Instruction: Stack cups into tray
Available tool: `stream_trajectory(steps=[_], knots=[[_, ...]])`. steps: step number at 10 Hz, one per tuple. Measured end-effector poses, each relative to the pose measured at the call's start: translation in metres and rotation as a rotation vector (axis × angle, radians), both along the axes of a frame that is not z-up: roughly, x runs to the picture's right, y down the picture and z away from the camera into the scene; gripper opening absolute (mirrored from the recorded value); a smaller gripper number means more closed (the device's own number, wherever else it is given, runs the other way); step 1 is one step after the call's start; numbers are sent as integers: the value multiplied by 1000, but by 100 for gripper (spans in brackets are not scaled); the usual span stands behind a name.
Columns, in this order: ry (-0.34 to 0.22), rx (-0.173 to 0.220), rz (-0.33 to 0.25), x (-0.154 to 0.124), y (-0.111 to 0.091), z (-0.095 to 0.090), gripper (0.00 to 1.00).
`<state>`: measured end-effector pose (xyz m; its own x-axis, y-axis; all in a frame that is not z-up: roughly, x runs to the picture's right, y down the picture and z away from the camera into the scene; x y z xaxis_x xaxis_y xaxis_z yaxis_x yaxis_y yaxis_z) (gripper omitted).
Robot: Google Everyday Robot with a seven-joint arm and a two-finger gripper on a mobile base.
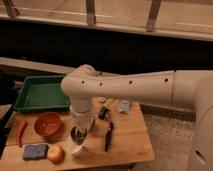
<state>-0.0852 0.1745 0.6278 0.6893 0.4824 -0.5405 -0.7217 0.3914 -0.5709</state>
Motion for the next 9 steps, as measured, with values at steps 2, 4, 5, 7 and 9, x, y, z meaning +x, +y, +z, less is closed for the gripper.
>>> stream_trajectory(steps=[2, 4, 5, 7, 9], knots=[[-4, 1, 4, -1, 0, 1, 0], [-32, 5, -3, -18, -1, 3, 0], [-43, 6, -1, -24, 0, 4, 0], [-47, 0, -8, -29, 3, 6, 0], [-40, -19, -10, -32, 10, 13, 0]])
